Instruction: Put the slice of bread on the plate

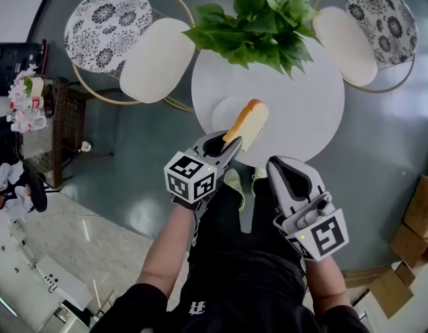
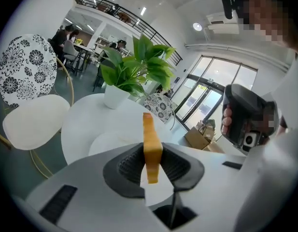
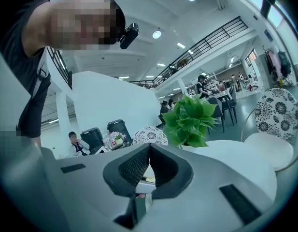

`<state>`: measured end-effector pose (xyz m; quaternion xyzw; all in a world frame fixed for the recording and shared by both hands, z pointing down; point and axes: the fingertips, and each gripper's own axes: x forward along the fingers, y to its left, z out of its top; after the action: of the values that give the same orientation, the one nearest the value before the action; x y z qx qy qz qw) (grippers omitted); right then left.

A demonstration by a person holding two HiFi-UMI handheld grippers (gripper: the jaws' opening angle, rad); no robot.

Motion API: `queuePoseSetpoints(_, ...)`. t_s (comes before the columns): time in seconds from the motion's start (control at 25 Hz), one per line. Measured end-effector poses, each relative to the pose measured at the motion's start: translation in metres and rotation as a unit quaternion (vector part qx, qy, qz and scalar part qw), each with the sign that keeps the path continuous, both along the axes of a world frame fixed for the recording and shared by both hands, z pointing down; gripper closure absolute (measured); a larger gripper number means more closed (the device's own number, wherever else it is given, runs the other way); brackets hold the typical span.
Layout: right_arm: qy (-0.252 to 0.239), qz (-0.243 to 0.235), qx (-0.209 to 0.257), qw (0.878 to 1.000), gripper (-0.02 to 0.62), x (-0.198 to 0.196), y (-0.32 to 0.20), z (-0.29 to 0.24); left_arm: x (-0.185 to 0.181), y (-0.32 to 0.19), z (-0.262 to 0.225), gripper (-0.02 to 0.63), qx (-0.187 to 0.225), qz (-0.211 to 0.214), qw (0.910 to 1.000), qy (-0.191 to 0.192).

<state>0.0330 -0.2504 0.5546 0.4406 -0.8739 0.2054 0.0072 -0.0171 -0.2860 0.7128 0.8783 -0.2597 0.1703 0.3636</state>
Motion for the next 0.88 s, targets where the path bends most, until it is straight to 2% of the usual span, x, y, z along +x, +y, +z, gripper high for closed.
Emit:
queuePoseSetpoints(0.24,-0.003,-0.01,-0.002,1.0,0.592,-0.011,-0.011,0.018,-0.002,-0.005,0.02,0.514,-0.012,-0.001,0.9999,-0.011)
queuePoseSetpoints(0.52,-0.009,-0.017,-0.008,1.0,0.592,-0.011,-0.016,0.027,-0.011,-0.013,0.029,0.505,-0.004,-0.018,0.9992,-0.036)
queuePoseSetpoints(0.64,-0.009,-0.025,-0.011,1.0,0.592,-0.014,-0.016,0.028,-0.017,-0.015,0.031,0.481,0.006,-0.027,0.9982,-0.054)
queuePoseSetpoints(0.88,-0.01,-0.034,-0.014,0.999,0.592,-0.016,-0.016,0.029,-0.025,-0.017,0.039,0.395,0.018,-0.032,0.995,-0.093)
